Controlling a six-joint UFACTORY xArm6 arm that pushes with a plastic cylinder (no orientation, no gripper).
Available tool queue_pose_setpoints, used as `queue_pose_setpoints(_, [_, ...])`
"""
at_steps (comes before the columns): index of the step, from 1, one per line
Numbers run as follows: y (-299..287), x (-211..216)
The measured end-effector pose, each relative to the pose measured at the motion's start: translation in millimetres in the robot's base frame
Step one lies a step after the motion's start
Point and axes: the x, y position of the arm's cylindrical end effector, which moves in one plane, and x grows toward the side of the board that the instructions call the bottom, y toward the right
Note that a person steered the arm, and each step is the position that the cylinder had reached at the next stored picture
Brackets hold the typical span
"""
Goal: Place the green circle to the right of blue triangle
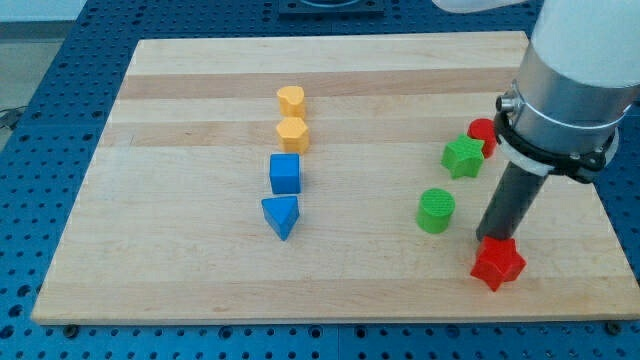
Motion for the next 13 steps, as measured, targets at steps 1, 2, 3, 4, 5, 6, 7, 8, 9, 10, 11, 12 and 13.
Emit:
queue_pose_setpoints(1, [-6.9,-3.9])
queue_pose_setpoints(2, [-20.8,-21.1])
queue_pose_setpoints(3, [-43.3,-25.5])
queue_pose_setpoints(4, [-58.6,-25.5])
queue_pose_setpoints(5, [-61.9,-25.5])
queue_pose_setpoints(6, [-76.9,-21.8])
queue_pose_setpoints(7, [-79.9,-21.6])
queue_pose_setpoints(8, [-88.1,-25.3])
queue_pose_setpoints(9, [-101.5,-25.2])
queue_pose_setpoints(10, [-104.6,-24.1])
queue_pose_setpoints(11, [-108.1,-14.1])
queue_pose_setpoints(12, [-87.7,-26.8])
queue_pose_setpoints(13, [-91.6,-50.4])
